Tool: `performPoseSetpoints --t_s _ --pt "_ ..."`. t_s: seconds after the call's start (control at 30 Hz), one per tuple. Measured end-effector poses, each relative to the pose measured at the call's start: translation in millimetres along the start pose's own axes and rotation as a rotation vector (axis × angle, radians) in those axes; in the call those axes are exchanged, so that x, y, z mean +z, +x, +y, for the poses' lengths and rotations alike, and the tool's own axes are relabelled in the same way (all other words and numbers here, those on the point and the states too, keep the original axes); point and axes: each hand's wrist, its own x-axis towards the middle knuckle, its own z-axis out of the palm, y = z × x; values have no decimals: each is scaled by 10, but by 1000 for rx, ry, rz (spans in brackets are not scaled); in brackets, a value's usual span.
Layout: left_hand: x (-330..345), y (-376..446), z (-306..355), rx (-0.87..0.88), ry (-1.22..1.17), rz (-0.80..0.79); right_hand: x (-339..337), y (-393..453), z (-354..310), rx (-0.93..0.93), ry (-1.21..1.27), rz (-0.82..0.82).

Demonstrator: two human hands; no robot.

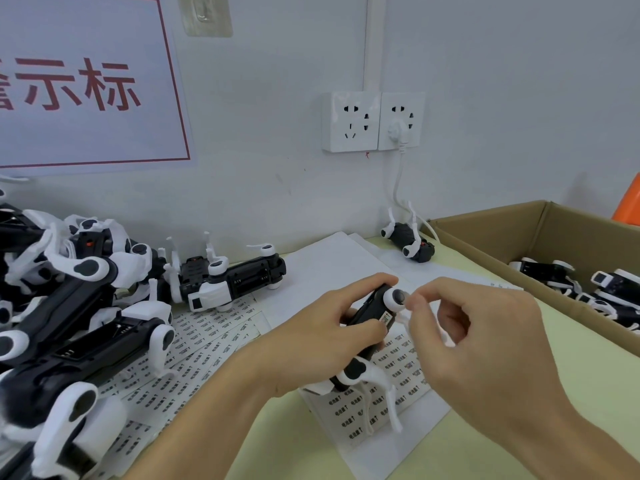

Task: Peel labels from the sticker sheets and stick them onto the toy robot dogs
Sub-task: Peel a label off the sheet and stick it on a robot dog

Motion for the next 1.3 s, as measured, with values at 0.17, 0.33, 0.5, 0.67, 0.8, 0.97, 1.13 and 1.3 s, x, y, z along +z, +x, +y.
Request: performPoseSetpoints --t_s 0.17,0.33,0.5,0.67,0.8,0.97,1.13,1.3 --pt "-38 2 -84 -11 -68 -4 -72 -8 -12 -150 59 -197" --pt "-54 6 -130 6 -144 -14 -66 -31 -25 -207 -7 -329" --pt "-62 5 -148 12 -173 -35 -67 -17 -32 -223 -34 -343" --pt "-65 -2 -145 38 -175 -53 -57 -7 -13 -211 -60 -301" --pt "-65 -8 -137 35 -159 -47 -57 0 4 -200 -76 -283" --pt "-58 -12 -122 32 -169 -37 -72 11 14 -212 -69 -255" --pt "-61 -1 -125 29 -175 -48 -82 -5 -17 -232 -29 -341" --pt "-60 -6 -112 32 -196 -69 -78 4 -9 -184 -97 -355"
